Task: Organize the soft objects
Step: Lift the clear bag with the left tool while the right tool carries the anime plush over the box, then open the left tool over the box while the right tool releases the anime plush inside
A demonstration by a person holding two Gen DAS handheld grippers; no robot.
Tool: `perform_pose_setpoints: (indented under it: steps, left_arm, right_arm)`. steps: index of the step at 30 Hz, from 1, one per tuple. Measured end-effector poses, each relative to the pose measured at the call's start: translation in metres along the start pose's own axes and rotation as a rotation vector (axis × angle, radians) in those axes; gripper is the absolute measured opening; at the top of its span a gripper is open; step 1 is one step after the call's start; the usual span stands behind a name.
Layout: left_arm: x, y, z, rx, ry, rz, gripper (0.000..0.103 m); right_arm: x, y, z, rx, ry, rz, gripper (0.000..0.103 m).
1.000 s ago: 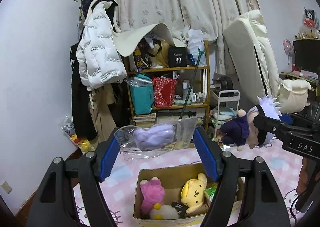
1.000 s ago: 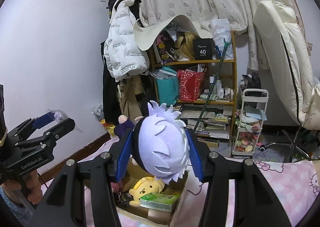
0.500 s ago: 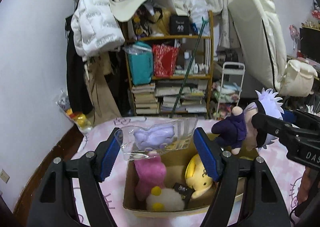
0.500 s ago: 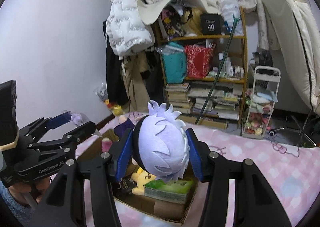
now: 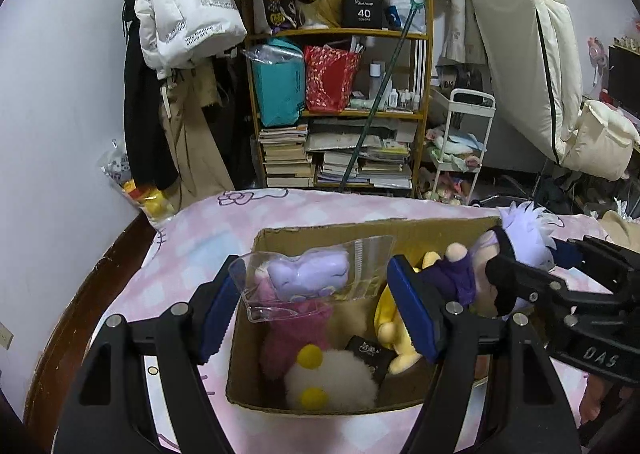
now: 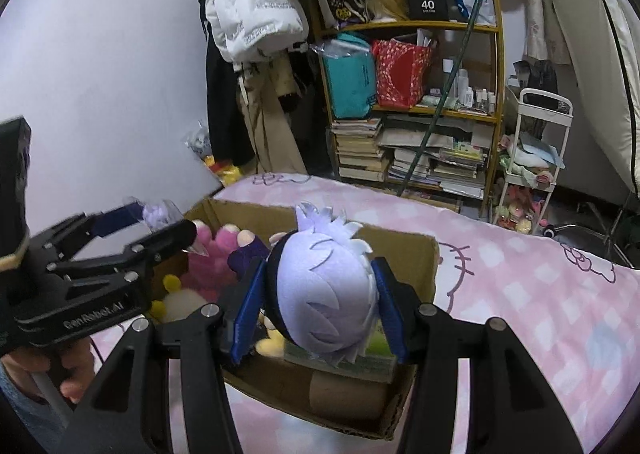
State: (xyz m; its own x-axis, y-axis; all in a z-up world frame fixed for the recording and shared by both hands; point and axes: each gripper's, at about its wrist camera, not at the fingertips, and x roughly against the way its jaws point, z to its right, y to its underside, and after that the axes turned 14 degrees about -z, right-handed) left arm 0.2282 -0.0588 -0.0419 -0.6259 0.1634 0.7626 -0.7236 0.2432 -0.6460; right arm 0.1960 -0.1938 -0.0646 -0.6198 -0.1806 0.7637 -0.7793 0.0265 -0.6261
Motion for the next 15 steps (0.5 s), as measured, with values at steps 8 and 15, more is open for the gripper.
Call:
perform_pose_setpoints:
  steps: [8,15]
  left_arm:
    - [-0.0068,0.0020,-0.0013,0.004,0.006,-0.023,0.074]
    - [-0.0101,0.0027,0.0001,0.002,0.007,-0.035,0.074]
  right_arm:
    - [-0.0042,0.0002,0.0011,-0.004,-0.007,-0.015,0.056]
    - [-0.0031,0.0017,-0.0009,0.005,0.012,-0.012,0.057]
